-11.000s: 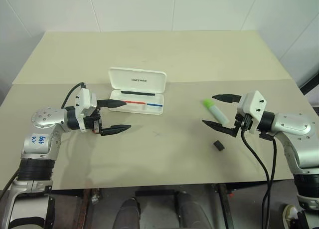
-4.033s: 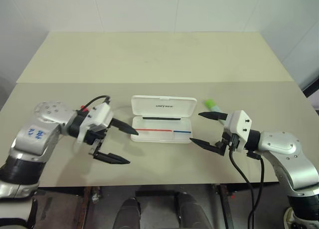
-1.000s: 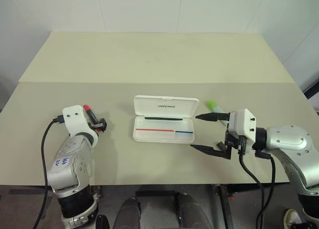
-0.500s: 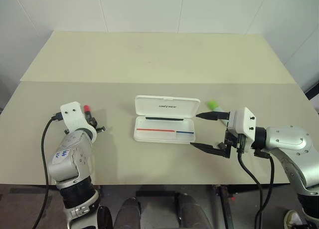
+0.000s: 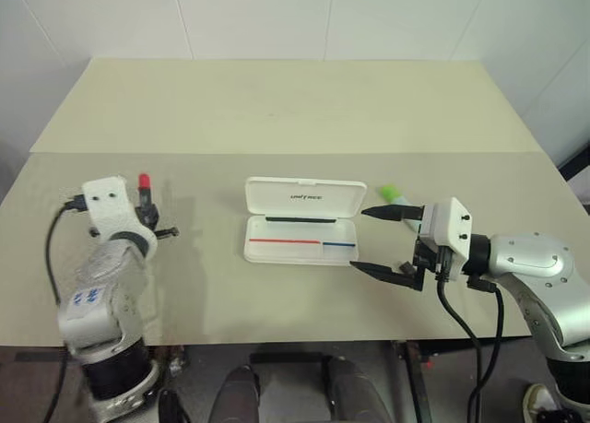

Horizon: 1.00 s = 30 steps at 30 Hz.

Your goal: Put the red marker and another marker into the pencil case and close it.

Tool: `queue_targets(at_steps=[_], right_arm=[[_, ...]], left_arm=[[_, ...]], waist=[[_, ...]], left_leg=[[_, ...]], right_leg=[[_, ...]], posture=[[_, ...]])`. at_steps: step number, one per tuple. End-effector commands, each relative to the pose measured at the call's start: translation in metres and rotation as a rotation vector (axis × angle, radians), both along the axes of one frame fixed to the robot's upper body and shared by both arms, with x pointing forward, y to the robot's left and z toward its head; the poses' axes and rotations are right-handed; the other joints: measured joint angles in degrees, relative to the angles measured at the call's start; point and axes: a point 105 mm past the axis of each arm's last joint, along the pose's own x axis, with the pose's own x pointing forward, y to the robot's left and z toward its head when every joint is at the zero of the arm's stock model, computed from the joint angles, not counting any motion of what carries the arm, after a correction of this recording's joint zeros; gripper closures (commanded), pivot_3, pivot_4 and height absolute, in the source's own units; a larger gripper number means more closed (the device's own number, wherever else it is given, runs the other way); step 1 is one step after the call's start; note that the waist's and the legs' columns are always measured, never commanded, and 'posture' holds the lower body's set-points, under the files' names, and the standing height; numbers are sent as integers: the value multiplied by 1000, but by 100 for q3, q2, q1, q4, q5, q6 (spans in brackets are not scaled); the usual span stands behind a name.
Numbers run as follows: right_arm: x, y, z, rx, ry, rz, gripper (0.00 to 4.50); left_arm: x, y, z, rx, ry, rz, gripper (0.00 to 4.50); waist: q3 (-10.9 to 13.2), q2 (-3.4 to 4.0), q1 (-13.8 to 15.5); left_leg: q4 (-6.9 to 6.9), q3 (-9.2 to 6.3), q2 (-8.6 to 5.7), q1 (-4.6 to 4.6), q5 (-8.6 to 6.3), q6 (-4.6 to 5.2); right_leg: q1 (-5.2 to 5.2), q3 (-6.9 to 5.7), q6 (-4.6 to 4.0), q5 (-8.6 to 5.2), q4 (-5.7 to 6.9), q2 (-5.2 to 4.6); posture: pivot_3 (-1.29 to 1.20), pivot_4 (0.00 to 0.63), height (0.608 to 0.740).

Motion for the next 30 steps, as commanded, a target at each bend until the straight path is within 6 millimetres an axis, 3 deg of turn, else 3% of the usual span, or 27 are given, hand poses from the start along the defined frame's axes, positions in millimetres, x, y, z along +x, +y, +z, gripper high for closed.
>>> queue_targets(at_steps=[1,7,10,13,18,21,25,30], right_arm=[[-2,5,8,12,-49,25,0],[2,7,5,14,-45,36,0],[6,7,7,13,-61,37,0],[7,3,9,-4,-70,36,0],[6,-7,10,-36,-73,30,0],[0,-16,9,-70,-64,22,0],[-8,-29,15,-66,-52,-20,0],[-18,-36,31,4,-41,-67,0]], left_arm=[[-8,-17,22,106,-133,-175,3891],[-34,-44,26,297,-219,-553,3891],[-54,-63,15,383,-216,-830,3891],[-66,-63,4,429,-200,-992,3891],[-68,-56,-6,520,-184,-1136,3891],[-58,-57,-10,557,-182,-1202,3891],[-31,-68,-5,571,-225,-1249,3891],[-5,-87,4,586,-279,-1314,3891]], waist=[[0,-1,22],[-1,-2,22],[-1,0,14],[-1,1,9],[0,3,29],[0,4,56],[1,5,57],[1,5,9]], left_leg=[[0,0,0,-1,-1,0],[2,8,-3,-6,-2,-2],[1,13,-2,-4,-2,-2],[-13,25,-1,-5,-3,0],[-34,25,2,-5,-5,6],[-38,24,1,-8,-7,10],[-32,24,-1,-10,-9,14],[-25,23,2,-2,-6,20]], right_leg=[[0,-1,-7,-4,0,0],[9,-3,-91,-42,-33,-15],[15,-1,-100,-37,-51,-16],[16,4,-107,-33,-75,-21],[15,0,-108,-34,-89,-21],[14,-5,-108,-35,-89,-22],[15,-5,-101,-31,-85,-22],[15,-3,-26,9,-64,-13]], posture=[[0,150,740],[0,150,740],[0,150,740],[0,150,740],[0,150,740],[0,150,740],[0,150,740],[0,150,740]])
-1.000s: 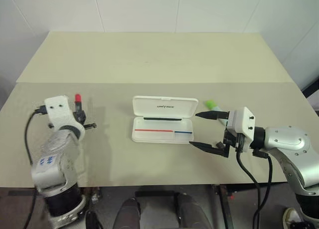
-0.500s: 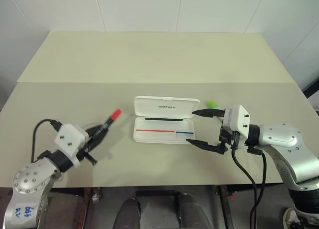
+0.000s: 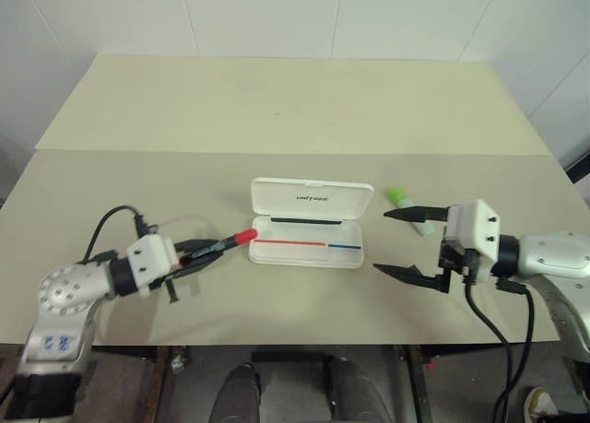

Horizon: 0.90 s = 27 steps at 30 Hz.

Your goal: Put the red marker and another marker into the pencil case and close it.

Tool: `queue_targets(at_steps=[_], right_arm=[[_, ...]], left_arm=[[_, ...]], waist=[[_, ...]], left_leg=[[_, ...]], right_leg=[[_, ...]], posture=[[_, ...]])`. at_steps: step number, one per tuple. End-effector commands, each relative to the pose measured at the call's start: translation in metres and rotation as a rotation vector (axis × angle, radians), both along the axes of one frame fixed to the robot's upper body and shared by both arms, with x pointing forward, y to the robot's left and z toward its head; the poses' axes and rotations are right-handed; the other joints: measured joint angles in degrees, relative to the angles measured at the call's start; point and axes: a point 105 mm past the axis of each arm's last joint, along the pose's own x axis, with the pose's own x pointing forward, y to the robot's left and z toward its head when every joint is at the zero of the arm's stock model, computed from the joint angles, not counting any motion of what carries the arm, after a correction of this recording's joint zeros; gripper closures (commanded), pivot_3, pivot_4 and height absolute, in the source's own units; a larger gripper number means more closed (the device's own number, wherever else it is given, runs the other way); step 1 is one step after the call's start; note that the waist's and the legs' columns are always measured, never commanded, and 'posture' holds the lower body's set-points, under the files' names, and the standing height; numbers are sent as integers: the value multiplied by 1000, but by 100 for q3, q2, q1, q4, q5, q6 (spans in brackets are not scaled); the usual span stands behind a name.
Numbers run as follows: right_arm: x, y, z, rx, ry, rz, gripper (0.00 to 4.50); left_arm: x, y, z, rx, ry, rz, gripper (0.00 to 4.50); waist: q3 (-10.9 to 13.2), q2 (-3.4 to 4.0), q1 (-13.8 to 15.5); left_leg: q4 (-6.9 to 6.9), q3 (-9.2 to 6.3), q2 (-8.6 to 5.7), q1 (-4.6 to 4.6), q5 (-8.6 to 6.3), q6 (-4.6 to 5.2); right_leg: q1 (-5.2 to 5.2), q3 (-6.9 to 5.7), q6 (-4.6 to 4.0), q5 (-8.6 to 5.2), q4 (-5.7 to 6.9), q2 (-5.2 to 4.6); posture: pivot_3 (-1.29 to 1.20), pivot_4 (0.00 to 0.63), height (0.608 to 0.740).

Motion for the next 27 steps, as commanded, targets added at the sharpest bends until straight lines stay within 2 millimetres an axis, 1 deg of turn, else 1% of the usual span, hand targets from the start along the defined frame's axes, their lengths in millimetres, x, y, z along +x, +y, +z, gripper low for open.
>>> queue_targets(at_steps=[1,3,5,8,12,14,19,22,27], right_arm=[[-12,2,19,41,-35,0,0],[-17,3,21,46,-29,3,0],[-25,6,23,56,-26,12,0],[-31,15,31,99,-38,24,0],[-35,26,40,156,-54,42,0],[-37,30,42,170,-55,50,0],[-40,40,37,181,-45,86,0],[-39,46,34,192,-38,118,0],[-35,45,25,172,-15,148,0]], left_arm=[[10,-10,5,5,-29,-51,3891],[16,-14,7,1,-33,-74,3891],[23,-24,9,-6,-24,-117,3891],[30,-39,11,-14,-3,-175,3891],[31,-53,9,-17,25,-234,3891],[32,-59,9,-17,37,-254,3891],[38,-73,12,-19,34,-279,3891],[42,-79,14,-17,34,-290,3891],[45,-84,13,5,51,-308,3891]], waist=[[0,0,-20],[0,0,-13],[0,1,6],[1,1,18],[0,1,6],[0,1,13],[0,1,16],[0,1,15],[0,1,14]], left_leg=[[1,0,0,1,0,0],[1,0,3,6,1,1],[3,-2,3,6,1,2],[20,-4,2,-1,1,2],[33,-3,-1,-7,1,2],[31,-4,0,-5,1,2],[31,-8,0,-6,2,3],[32,-7,-1,-6,2,4],[30,-8,0,-4,2,5]], right_leg=[[0,0,1,0,5,1],[0,1,9,4,13,4],[-1,0,10,3,19,6],[0,-1,11,3,24,6],[1,3,8,3,23,4],[1,4,8,3,27,6],[1,1,10,3,30,6],[1,1,10,3,30,6],[1,1,17,6,33,9]], posture=[[0,150,740],[0,150,740],[0,150,740],[0,150,740],[0,150,740],[0,150,740],[0,150,740],[0,150,740],[0,150,740]])
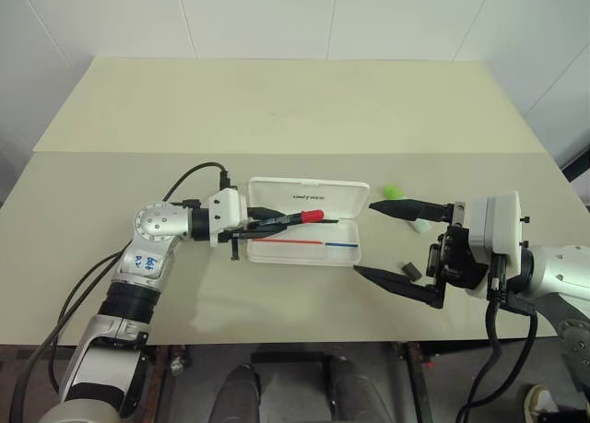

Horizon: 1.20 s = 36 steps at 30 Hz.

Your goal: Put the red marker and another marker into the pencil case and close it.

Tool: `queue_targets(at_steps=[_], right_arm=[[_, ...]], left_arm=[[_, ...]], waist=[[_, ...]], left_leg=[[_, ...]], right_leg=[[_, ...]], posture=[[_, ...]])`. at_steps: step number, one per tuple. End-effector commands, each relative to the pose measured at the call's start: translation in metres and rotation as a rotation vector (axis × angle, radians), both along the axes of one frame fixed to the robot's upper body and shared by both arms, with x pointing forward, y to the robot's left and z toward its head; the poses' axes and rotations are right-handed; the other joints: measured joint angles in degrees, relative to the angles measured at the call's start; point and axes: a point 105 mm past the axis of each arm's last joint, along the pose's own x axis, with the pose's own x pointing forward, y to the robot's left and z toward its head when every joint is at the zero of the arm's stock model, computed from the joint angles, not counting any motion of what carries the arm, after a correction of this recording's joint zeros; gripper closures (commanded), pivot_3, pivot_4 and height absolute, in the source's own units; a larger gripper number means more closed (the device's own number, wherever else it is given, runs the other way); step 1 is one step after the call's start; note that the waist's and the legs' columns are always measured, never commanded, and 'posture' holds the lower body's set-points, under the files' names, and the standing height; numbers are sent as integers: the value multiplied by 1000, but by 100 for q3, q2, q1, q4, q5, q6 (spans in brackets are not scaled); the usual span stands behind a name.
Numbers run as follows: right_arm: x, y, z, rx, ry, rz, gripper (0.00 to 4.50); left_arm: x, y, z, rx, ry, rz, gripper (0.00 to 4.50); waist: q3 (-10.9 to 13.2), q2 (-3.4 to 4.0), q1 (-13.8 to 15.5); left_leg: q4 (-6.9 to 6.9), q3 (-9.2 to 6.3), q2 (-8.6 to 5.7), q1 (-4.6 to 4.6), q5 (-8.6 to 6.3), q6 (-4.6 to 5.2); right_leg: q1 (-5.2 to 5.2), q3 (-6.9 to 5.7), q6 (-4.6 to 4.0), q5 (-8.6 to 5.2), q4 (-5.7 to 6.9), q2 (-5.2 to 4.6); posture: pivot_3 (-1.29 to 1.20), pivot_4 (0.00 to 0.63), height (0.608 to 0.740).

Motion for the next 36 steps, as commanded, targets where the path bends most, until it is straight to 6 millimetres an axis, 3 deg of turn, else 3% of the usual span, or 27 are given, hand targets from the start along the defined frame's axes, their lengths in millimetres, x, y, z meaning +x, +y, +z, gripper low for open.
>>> queue_targets(at_steps=[1,27,36], right_arm=[[-1,2,1,-7,-29,39,0],[6,12,-3,10,-48,91,0],[6,12,-5,15,-46,75,0]], left_arm=[[3,-4,7,12,-22,-11,3891],[13,-21,-8,162,-21,19,3891],[12,-26,-5,145,-35,1,806]], waist=[[0,0,0],[0,0,2],[0,0,3]], left_leg=[[0,0,0,0,0,0],[-1,-4,0,-2,0,0],[1,-4,0,-2,0,0]], right_leg=[[0,0,1,0,0,0],[0,-2,15,7,2,1],[0,-2,15,8,4,0]], posture=[[0,150,740],[0,150,740],[0,150,740]])
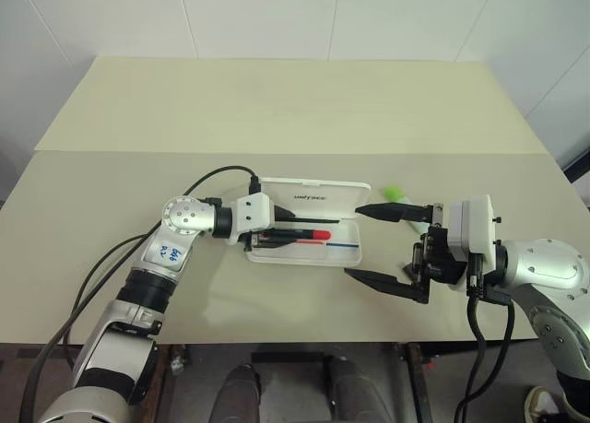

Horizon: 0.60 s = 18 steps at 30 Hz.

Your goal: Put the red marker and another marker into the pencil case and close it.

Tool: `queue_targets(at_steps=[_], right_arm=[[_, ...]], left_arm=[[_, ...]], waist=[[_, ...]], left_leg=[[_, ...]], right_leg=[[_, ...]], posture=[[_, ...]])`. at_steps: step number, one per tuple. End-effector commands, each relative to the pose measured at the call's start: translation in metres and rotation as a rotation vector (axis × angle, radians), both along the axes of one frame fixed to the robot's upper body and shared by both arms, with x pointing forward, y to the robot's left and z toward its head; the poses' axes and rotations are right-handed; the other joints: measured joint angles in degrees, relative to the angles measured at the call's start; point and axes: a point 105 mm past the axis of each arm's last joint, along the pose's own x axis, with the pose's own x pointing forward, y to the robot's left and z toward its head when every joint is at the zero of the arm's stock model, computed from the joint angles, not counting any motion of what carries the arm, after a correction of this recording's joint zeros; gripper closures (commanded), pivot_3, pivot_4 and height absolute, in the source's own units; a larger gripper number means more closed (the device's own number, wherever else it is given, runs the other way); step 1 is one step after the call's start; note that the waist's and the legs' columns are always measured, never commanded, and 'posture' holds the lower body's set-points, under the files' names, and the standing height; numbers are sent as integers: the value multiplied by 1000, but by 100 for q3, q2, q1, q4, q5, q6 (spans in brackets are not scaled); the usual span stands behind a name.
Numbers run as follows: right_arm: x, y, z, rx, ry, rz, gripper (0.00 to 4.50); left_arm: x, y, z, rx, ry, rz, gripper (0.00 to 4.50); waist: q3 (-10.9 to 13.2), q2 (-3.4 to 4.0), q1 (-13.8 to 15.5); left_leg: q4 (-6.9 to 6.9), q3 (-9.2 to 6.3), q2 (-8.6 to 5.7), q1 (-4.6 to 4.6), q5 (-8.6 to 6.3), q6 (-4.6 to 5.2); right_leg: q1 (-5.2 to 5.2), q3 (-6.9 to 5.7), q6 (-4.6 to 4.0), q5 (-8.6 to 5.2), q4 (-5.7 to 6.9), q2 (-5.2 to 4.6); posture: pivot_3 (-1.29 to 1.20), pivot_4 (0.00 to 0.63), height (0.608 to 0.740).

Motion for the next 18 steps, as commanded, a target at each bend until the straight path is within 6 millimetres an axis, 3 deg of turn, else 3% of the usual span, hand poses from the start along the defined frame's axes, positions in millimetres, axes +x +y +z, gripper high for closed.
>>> queue_targets(at_steps=[1,2,11,18], right_arm=[[-5,3,5,8,-39,14,0],[-5,3,5,8,-39,14,0],[1,1,1,17,-18,-2,0],[25,-22,-3,28,67,-173,0]], left_arm=[[-8,-9,11,-23,-25,-67,454],[-12,-11,12,-35,-2,-93,158],[-32,-5,18,-87,68,-152,158],[-43,4,25,-129,92,-148,158]], waist=[[0,0,0],[0,0,-2],[0,0,-6],[0,0,-4]], left_leg=[[-1,0,0,0,0,0],[-1,0,0,0,0,0],[0,0,0,3,0,0],[0,0,0,3,0,0]], right_leg=[[0,0,0,0,0,0],[0,0,0,0,0,0],[0,0,0,-1,7,0],[0,1,-9,-5,7,0]], posture=[[0,150,740],[0,150,740],[0,150,740],[0,150,740]])
